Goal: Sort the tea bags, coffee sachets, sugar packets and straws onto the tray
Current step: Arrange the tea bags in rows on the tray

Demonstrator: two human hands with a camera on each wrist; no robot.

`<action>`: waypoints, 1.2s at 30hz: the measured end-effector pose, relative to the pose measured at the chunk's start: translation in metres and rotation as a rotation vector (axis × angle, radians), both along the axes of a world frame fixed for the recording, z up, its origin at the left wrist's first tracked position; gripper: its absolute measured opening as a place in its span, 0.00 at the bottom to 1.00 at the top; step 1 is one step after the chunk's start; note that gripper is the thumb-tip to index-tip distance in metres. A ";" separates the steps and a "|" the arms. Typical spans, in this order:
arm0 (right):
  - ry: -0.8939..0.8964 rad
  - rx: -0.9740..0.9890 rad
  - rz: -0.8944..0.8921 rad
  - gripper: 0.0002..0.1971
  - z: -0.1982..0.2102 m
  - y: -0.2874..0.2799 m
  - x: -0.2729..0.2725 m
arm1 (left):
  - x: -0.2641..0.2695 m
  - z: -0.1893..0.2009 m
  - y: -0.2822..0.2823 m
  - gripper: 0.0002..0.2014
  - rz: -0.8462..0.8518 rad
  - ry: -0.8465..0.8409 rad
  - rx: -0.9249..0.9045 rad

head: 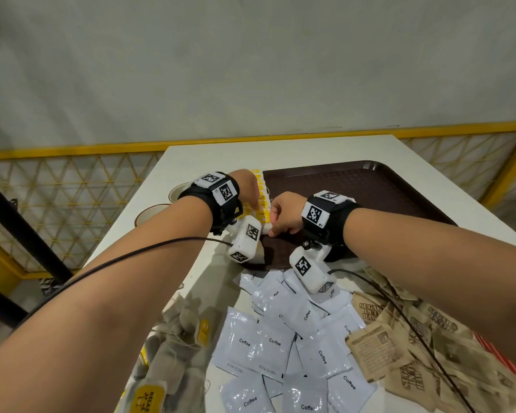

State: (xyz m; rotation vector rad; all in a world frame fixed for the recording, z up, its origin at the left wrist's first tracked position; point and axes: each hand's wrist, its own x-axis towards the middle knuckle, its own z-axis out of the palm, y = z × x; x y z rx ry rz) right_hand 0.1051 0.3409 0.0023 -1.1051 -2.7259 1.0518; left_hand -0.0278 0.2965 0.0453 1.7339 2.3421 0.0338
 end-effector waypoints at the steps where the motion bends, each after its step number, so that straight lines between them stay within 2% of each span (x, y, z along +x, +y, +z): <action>1: -0.028 0.005 0.019 0.12 0.002 -0.001 -0.001 | -0.001 0.002 -0.001 0.16 0.010 -0.013 0.024; 10: -0.091 0.041 0.020 0.08 0.007 -0.004 -0.006 | -0.005 -0.010 -0.008 0.15 0.060 -0.048 -0.021; 18: -0.113 0.075 0.015 0.12 0.007 -0.008 -0.008 | 0.001 -0.017 -0.009 0.07 0.078 -0.099 0.035; 22: -0.127 0.086 0.026 0.12 0.007 -0.010 -0.007 | 0.004 -0.015 -0.010 0.10 0.075 -0.106 0.036; 25: -0.130 0.096 0.022 0.11 0.007 -0.010 -0.008 | 0.000 -0.012 -0.015 0.06 0.078 -0.151 0.100; 28: -0.140 0.077 0.029 0.10 0.009 -0.012 -0.008 | -0.005 -0.012 -0.022 0.06 0.079 -0.179 0.132; 32: -0.049 -0.019 -0.040 0.07 0.017 -0.009 -0.003 | -0.009 -0.011 -0.029 0.05 0.083 -0.178 0.121; 36: 0.092 -0.074 -0.194 0.11 0.021 -0.004 0.008 | -0.012 -0.008 -0.033 0.07 0.076 -0.168 0.112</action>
